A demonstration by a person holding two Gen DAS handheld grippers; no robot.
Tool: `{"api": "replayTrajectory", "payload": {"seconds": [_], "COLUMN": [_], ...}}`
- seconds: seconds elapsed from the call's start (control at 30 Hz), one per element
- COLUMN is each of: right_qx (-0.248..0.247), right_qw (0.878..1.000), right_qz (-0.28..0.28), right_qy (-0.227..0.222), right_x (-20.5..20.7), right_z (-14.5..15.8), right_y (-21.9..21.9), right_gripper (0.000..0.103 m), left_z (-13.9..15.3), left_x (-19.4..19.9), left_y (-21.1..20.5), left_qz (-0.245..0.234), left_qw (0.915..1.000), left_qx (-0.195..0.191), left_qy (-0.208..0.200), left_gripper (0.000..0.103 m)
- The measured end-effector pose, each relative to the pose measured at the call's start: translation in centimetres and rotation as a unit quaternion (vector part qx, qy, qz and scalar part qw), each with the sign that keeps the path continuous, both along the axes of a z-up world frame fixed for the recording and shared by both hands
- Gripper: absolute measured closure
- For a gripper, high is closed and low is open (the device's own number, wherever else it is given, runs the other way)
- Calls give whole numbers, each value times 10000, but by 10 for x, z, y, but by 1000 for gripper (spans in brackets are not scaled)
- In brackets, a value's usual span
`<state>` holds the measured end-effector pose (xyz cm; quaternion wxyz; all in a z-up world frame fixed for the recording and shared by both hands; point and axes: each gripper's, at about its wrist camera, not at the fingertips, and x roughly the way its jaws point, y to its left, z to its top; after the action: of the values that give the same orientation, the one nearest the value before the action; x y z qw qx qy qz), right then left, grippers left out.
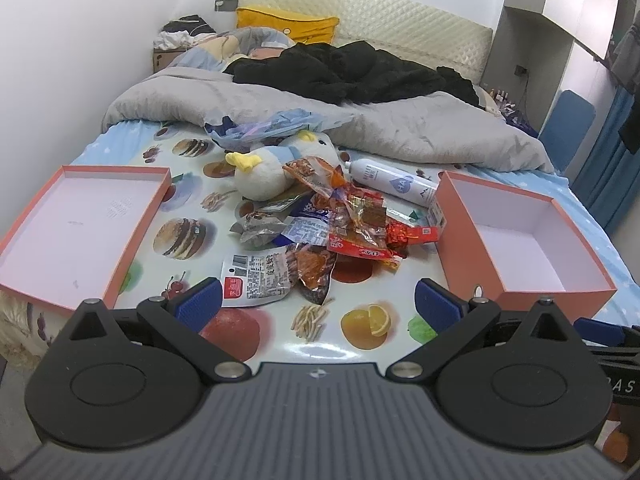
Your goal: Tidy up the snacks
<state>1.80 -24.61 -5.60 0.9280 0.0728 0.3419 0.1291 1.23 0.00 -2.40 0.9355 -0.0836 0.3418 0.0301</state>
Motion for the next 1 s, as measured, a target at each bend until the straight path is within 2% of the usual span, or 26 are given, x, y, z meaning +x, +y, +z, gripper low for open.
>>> {"api": "replayTrajectory", "payload": {"seconds": [0.4, 0.67, 1.0], "right_qx": [-117, -17, 3], "right_qw": [9999, 9999, 9999], "right_qz": [-109, -166, -154], "right_qy": [13, 3, 37], "right_x": [0, 3, 28], "right_z": [-4, -9, -17], "right_y": [4, 1, 11], "right_gripper": [0, 0, 0], "left_z": [-4, -9, -22], "left_x": [4, 10, 33], "left_y": [-1, -2, 5], "left_qz": [-24, -24, 12], "left_qw": [10000, 10000, 9998], "left_qx": [36, 13, 5], "left_qy": [17, 81, 215], "left_gripper": [0, 0, 0]}}
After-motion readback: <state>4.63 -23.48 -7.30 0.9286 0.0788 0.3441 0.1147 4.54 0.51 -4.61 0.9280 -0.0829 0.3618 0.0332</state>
